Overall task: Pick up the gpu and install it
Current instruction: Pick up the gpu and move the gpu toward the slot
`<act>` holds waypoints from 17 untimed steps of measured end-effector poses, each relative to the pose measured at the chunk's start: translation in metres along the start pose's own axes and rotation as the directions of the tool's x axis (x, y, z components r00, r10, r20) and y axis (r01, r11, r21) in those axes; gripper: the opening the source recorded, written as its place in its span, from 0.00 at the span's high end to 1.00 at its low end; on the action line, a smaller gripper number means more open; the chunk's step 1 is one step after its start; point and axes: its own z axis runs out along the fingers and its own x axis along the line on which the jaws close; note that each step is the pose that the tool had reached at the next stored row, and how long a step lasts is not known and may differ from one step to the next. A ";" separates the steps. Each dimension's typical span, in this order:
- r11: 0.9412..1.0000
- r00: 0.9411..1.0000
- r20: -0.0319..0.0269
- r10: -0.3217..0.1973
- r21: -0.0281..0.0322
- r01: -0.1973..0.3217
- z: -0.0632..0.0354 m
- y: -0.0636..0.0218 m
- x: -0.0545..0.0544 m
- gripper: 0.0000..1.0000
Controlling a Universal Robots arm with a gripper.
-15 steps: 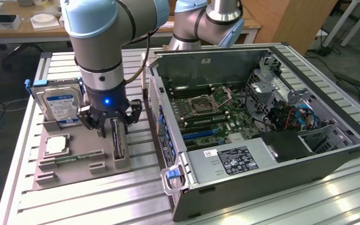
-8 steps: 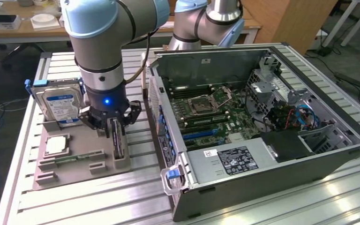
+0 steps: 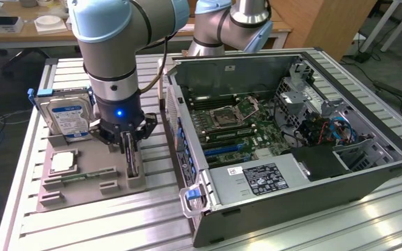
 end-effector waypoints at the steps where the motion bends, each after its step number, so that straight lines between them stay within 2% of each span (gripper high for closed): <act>1: 1.000 1.000 0.000 0.000 0.000 0.000 0.0000 0.0000 0.000 0.65; 13: 1.000 1.000 0.000 0.000 0.000 0.000 0.0000 0.0000 0.000 0.65; 15: 1.000 1.000 0.000 0.000 0.000 0.000 0.0000 0.0000 0.000 0.66; 16: 1.000 1.000 0.000 0.000 0.000 0.000 0.0000 0.0000 0.000 0.73; 17: 1.000 1.000 0.000 0.000 0.000 0.000 0.0000 0.0000 0.000 0.73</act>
